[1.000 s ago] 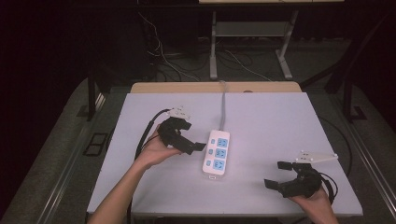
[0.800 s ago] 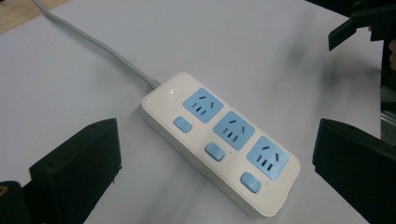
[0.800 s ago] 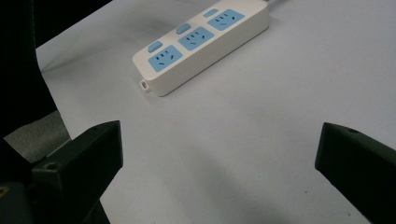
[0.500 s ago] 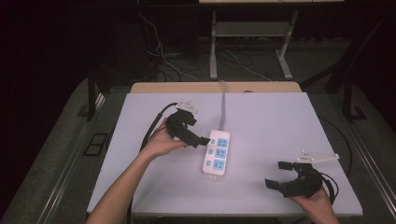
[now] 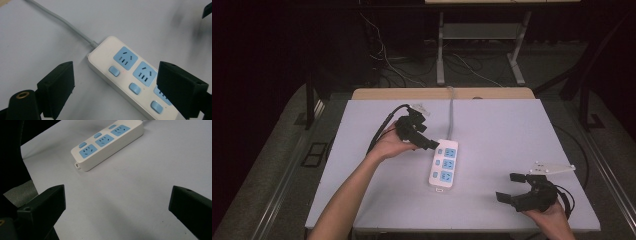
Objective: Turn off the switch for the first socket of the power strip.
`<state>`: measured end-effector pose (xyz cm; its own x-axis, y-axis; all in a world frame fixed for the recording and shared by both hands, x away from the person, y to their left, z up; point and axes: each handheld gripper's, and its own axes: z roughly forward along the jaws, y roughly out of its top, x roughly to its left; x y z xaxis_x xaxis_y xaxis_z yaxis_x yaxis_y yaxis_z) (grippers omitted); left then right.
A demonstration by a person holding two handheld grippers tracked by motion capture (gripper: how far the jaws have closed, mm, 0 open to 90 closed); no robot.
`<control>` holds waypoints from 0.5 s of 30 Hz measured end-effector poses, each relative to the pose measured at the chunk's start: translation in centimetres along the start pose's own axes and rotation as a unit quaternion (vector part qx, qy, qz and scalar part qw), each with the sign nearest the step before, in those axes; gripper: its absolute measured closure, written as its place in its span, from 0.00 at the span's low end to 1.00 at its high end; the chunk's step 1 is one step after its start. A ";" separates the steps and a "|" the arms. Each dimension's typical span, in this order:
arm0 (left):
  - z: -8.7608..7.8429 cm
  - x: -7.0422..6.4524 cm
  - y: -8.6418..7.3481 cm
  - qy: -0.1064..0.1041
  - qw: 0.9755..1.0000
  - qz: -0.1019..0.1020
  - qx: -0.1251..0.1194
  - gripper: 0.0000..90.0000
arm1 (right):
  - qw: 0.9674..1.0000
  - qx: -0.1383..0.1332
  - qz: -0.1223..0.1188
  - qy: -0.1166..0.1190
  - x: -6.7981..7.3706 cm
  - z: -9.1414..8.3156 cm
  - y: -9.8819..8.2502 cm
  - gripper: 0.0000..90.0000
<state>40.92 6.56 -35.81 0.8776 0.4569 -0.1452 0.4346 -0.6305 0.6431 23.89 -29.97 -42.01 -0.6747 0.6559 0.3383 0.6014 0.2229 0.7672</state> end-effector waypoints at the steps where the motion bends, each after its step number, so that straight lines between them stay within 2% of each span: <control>1: 0.0 0.0 0.0 0.000 1.000 0.000 0.000 0.15 | 1.000 0.000 0.000 0.000 0.0 0.0 0.0 0.01; 5: 0.4 0.4 0.1 -0.002 1.000 -0.004 0.000 0.22 | 1.000 0.000 0.000 0.000 0.0 0.1 0.0 0.01; 15: 1.4 0.9 0.0 -0.012 1.000 -0.006 -0.006 0.46 | 1.000 0.002 0.001 -0.001 -0.2 0.1 0.0 0.01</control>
<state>42.00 6.04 -37.01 0.8769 0.4491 -0.1713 0.4432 -0.6176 0.6498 24.02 -30.01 -42.15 -0.6728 0.6573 0.3396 0.6045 0.2238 0.7645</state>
